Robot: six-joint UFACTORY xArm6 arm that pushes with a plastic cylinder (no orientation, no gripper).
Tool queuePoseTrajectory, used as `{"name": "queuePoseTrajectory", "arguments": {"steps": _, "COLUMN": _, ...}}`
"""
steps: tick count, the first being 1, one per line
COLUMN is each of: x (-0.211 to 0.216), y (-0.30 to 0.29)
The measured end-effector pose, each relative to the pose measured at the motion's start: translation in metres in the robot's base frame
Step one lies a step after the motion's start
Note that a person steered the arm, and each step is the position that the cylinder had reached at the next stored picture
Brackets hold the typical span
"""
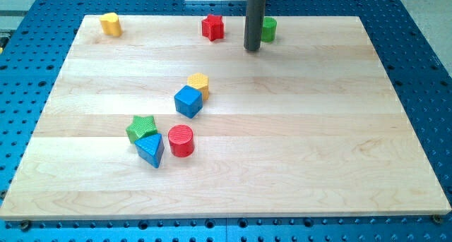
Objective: Slide the green circle to the right
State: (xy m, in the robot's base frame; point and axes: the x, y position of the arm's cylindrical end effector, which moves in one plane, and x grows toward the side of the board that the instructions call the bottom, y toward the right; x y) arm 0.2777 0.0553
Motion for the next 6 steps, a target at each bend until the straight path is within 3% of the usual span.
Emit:
{"name": "queuePoseTrajectory", "arguments": {"steps": 2, "x": -0.029, "y": -0.031}}
{"name": "queuePoseTrajectory", "arguments": {"steps": 3, "x": -0.028, "y": 0.047}}
{"name": "queuePoseTrajectory", "arguments": {"steps": 6, "x": -0.017, "y": 0.125}}
